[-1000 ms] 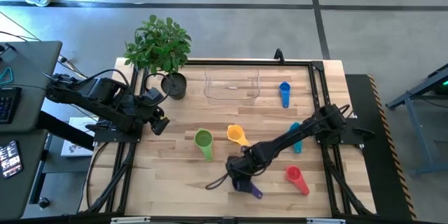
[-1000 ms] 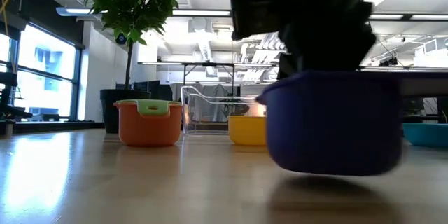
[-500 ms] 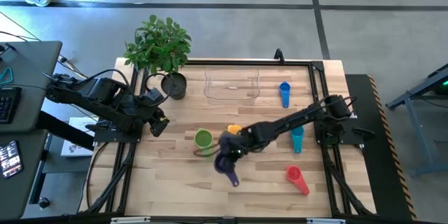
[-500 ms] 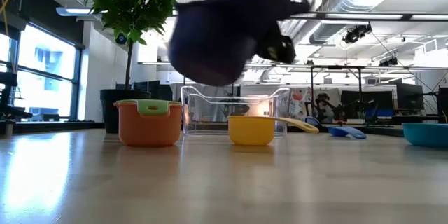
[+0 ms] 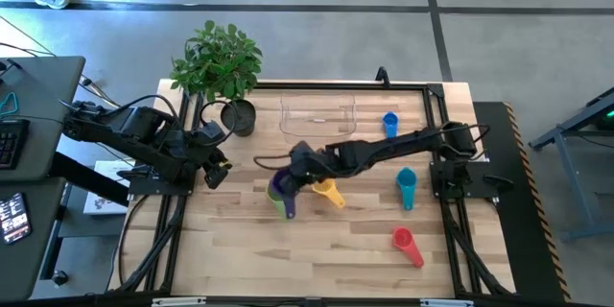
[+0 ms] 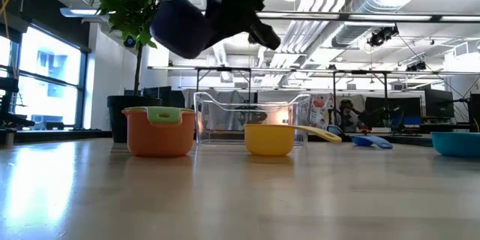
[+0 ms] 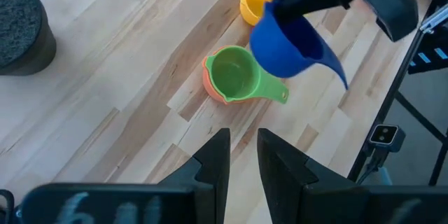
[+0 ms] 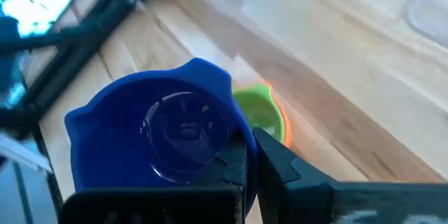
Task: Nest measuring cups in basket
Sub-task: Stack the dark blue measuring cup on top of the green measuring cup
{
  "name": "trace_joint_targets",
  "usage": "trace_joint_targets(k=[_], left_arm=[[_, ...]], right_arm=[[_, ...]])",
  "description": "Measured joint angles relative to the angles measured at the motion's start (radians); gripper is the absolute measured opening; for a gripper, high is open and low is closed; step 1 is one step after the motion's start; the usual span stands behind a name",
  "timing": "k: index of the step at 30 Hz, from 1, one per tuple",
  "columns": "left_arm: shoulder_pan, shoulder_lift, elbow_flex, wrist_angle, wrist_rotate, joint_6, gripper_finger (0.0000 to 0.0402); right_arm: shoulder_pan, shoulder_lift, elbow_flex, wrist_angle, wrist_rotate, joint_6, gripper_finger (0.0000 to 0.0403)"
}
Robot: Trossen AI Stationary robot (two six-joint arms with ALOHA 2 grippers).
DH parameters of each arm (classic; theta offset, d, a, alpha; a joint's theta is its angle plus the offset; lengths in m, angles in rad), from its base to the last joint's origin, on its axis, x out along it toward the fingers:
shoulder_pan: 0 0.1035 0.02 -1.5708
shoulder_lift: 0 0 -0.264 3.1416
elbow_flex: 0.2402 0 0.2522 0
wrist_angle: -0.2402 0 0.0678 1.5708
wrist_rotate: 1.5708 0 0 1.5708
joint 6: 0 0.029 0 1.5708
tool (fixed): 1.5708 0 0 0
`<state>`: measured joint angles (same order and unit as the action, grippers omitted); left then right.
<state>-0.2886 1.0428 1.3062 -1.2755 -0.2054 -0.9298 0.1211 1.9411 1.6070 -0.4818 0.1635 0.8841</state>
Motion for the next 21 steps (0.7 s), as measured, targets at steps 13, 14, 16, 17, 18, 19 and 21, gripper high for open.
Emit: trace_joint_targets(k=[13, 14, 16, 17, 18, 19, 21], left_arm=[[0.000, 0.000, 0.000, 0.000, 0.000, -0.010, 0.0062], [0.000, 0.000, 0.000, 0.001, 0.000, -0.010, 0.0062], [0.000, 0.000, 0.000, 0.001, 0.000, -0.010, 0.0062], [0.000, 0.000, 0.000, 0.000, 0.000, -0.009, 0.0062], [0.000, 0.000, 0.000, 0.001, 0.000, -0.005, 0.0062], [0.000, 0.000, 0.000, 0.001, 0.000, 0.000, 0.0062], [0.000, 0.000, 0.000, 0.000, 0.000, 0.009, 0.0062]], right_arm=[[-0.051, 0.014, 0.002, 0.129, 0.020, 0.012, 0.0001], [-0.052, 0.022, 0.002, 0.144, 0.020, 0.008, 0.0001], [-0.056, 0.029, 0.002, 0.143, 0.008, 0.008, 0.0001], [-0.056, 0.031, 0.002, 0.146, 0.008, 0.009, 0.0001], [-0.056, 0.034, 0.003, 0.159, 0.008, 0.015, 0.0000], [-0.056, 0.035, 0.008, 0.154, 0.009, 0.015, 0.0000], [-0.056, 0.040, 0.031, 0.115, 0.010, 0.010, 0.0000]])
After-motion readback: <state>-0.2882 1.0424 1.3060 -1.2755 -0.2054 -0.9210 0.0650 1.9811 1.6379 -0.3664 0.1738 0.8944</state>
